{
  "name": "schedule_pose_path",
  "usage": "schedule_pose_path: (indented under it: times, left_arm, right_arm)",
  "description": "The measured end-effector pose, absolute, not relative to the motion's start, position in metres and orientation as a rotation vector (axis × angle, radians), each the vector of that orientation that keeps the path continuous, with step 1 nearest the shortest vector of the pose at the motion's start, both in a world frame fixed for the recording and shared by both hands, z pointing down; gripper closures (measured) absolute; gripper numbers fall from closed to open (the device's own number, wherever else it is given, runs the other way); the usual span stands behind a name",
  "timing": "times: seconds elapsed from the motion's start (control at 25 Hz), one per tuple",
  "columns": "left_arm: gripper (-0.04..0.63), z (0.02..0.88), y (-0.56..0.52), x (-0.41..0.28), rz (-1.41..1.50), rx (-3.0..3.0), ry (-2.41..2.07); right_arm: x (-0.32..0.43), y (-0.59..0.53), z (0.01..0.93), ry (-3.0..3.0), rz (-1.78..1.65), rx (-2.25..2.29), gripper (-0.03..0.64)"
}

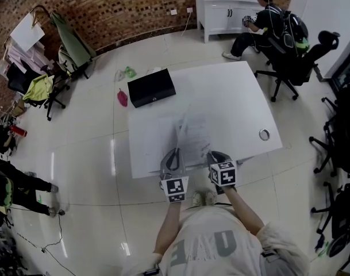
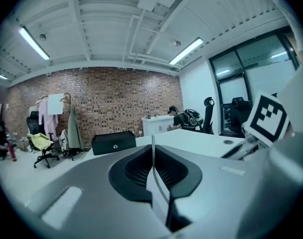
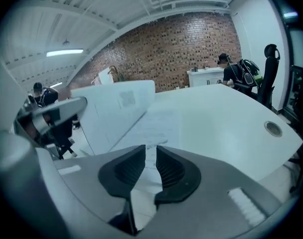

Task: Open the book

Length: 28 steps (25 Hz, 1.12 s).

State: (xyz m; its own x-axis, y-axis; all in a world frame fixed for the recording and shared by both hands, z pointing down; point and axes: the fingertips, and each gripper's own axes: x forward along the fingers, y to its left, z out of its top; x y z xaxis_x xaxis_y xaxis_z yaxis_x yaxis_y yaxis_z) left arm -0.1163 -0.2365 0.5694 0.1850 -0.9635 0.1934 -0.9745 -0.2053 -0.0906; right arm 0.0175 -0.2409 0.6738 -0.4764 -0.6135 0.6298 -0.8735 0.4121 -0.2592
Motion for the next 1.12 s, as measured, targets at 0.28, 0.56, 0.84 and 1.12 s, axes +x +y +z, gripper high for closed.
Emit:
schedule_pose_path:
  times: [0.28, 0.56, 0.84, 1.12]
  left_arm:
    - [0.555, 0.583, -0.215, -0.181, 0.325, 2.179, -2.083]
    - [0.528, 0.613, -0.190, -0.226, 0.272, 1.980, -2.100]
    - [0.504, 0.680, -0.173, -0.246, 0.318, 1.741, -2.030]
    - [0.462, 0.706, -0.169, -0.249, 0.454, 1.710, -2.082]
  right_arm:
    - [0.021, -0.235, 0.711, -2.103, 0.741, 1.242, 0.612]
    - [0.016, -0.233, 0.711, -2.089, 0.675, 1.224, 0.614]
    - [0.021, -0.234, 0.712, -2.087, 0.647, 1.226, 0.614]
    - [0.021, -0.235, 0.713, -2.087, 0.648, 1.237, 0.614]
